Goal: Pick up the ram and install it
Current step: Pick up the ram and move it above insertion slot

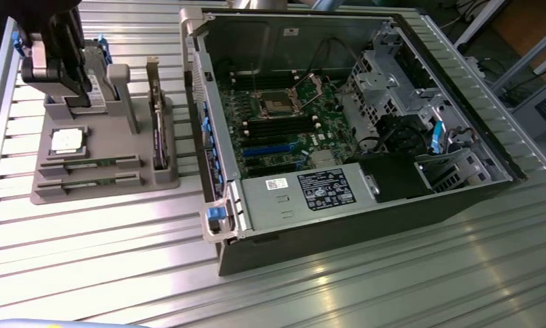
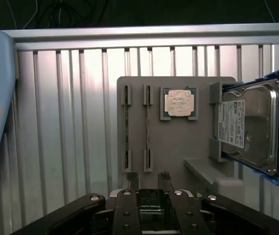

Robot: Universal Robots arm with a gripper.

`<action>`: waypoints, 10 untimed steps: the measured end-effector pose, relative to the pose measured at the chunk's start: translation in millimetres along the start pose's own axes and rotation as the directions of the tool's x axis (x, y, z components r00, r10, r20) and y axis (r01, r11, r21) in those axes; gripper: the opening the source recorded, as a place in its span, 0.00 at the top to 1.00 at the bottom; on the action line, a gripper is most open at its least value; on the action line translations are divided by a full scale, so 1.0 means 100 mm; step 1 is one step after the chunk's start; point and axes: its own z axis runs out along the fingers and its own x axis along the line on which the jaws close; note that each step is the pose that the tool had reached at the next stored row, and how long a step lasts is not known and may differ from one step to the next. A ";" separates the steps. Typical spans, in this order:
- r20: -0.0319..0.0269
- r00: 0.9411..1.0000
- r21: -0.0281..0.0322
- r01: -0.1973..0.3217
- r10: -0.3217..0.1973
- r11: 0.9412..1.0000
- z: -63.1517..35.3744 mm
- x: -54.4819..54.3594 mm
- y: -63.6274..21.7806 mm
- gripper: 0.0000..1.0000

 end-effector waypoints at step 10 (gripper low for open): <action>0.000 1.000 0.000 0.000 0.000 1.000 0.081 0.02 0.169 0.70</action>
